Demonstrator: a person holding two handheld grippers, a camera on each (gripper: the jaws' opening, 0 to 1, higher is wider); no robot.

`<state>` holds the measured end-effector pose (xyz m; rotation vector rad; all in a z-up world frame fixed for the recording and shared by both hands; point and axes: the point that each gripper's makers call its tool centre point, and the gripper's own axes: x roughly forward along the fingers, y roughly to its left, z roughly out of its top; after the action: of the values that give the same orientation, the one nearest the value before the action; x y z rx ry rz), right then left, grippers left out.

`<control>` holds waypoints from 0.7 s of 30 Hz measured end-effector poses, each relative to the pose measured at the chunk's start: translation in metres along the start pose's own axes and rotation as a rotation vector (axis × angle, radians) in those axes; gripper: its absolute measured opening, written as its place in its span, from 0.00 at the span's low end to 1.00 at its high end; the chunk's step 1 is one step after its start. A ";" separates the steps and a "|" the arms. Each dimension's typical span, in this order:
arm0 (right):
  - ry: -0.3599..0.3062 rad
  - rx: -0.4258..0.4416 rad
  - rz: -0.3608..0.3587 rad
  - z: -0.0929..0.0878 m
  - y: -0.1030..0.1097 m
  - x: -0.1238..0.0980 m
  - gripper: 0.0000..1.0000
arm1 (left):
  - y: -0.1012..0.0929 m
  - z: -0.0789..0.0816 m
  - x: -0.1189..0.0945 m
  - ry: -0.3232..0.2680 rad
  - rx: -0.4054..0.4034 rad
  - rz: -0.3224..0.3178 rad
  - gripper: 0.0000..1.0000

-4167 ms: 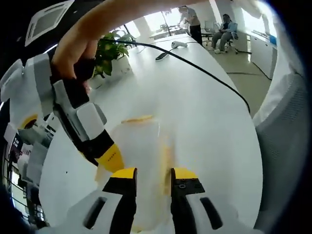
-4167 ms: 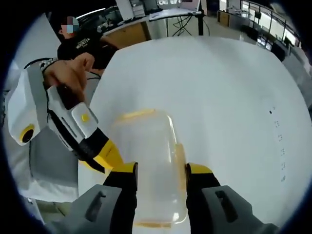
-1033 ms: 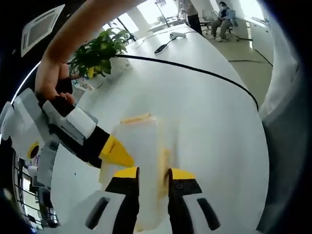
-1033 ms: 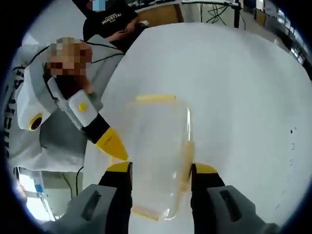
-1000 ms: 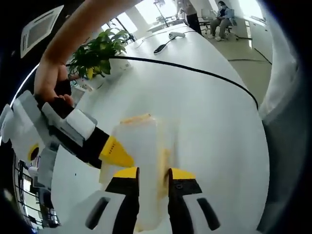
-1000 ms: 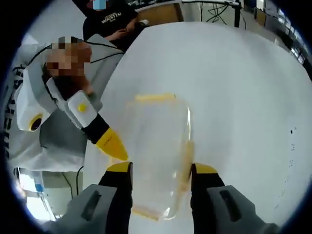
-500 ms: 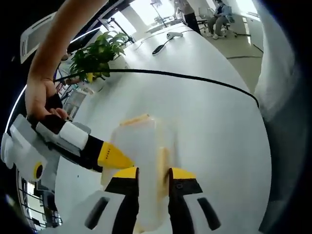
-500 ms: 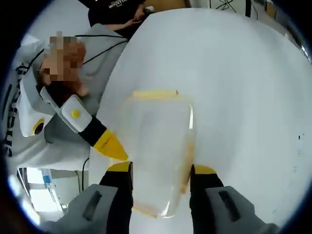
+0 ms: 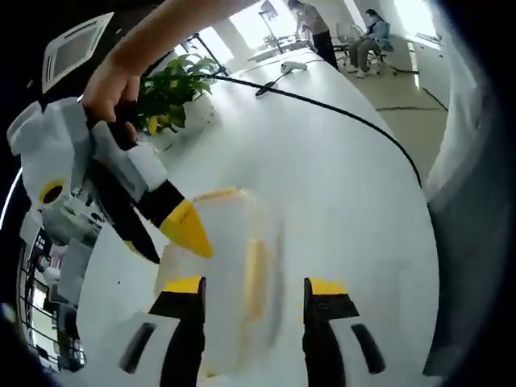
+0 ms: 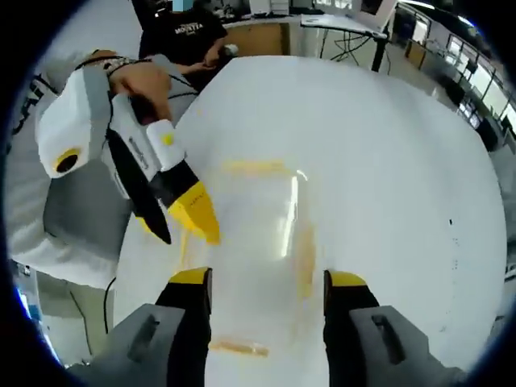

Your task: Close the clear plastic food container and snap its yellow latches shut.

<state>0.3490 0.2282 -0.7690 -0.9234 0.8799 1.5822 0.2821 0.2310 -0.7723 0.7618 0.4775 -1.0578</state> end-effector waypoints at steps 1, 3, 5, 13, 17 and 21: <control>-0.011 0.011 0.002 0.001 0.006 0.000 0.68 | 0.002 0.000 -0.004 0.001 -0.056 -0.011 0.57; -0.011 0.008 -0.001 -0.002 0.016 -0.002 0.84 | 0.019 0.000 -0.015 -0.004 -0.054 0.007 0.62; -0.015 -0.014 -0.017 -0.003 0.023 -0.006 0.88 | 0.034 -0.004 -0.024 0.004 -0.058 0.027 0.63; 0.009 0.009 -0.040 -0.020 0.040 -0.004 0.87 | 0.057 -0.032 -0.032 0.161 -0.029 -0.049 0.81; 0.047 0.003 -0.057 -0.033 0.038 -0.002 0.89 | 0.051 -0.030 -0.026 0.166 -0.041 -0.126 0.88; 0.059 0.019 -0.097 -0.038 0.025 -0.005 0.87 | 0.049 -0.042 -0.018 0.226 -0.055 -0.196 0.88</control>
<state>0.3300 0.1880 -0.7791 -0.9892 0.8770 1.4675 0.3188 0.2876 -0.7719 0.8017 0.7837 -1.1400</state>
